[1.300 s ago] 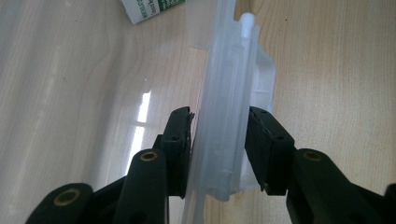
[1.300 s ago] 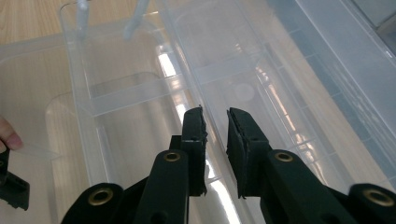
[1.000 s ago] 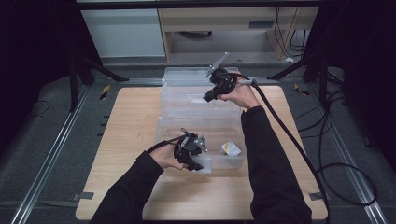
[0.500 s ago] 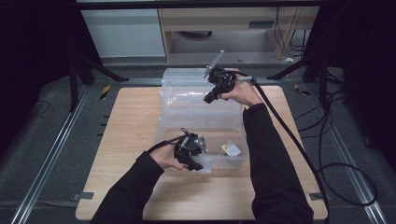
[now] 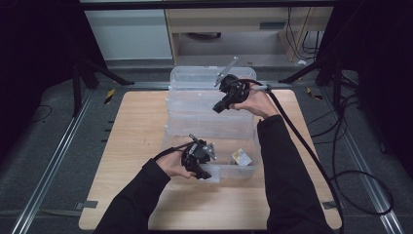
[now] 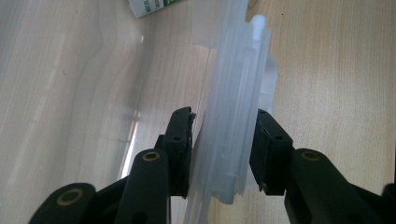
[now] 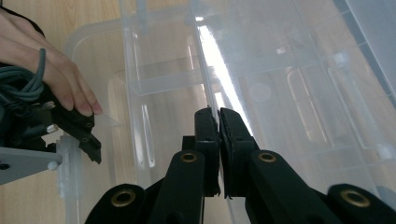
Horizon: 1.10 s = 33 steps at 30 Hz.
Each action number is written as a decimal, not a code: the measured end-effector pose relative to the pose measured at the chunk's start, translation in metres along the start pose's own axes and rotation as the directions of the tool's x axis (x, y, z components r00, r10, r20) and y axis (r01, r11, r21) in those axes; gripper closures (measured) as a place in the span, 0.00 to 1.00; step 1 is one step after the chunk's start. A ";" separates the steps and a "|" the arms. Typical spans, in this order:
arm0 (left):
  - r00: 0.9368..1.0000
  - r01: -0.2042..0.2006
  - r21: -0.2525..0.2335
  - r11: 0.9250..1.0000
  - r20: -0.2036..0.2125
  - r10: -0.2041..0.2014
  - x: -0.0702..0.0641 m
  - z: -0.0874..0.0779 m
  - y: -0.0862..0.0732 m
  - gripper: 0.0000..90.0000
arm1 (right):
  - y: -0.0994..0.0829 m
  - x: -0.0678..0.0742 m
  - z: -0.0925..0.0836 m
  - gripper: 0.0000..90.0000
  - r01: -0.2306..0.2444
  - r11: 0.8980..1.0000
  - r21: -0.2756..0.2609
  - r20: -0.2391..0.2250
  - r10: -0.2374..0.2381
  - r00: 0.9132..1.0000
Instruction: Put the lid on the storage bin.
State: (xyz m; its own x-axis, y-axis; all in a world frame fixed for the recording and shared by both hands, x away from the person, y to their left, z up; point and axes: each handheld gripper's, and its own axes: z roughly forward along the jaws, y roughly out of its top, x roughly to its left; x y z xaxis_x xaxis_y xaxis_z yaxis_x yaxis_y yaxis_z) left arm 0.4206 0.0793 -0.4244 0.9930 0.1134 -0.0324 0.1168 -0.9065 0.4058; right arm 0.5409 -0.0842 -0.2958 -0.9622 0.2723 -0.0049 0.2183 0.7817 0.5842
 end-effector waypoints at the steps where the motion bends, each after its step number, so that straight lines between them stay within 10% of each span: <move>1: 1.000 0.000 0.000 1.000 0.000 0.000 0.000 0.000 0.000 0.69 | -0.001 0.001 0.000 0.97 0.003 1.000 -0.005 -0.001 -0.003 1.000; 33: 1.000 0.005 -0.007 1.000 0.005 -0.005 0.000 0.000 0.000 0.69 | -0.016 0.041 -0.003 0.98 0.029 0.999 -0.039 -0.003 -0.029 1.000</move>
State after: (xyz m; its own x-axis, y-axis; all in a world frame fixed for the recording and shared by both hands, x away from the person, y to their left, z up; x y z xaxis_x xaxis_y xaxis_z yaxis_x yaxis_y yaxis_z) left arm 0.4201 0.0795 -0.4244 0.9925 0.1159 -0.0391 0.1217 -0.9032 0.4116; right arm 0.4978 -0.0873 -0.3025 -0.9687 0.2476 -0.0190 0.1839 0.7666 0.6152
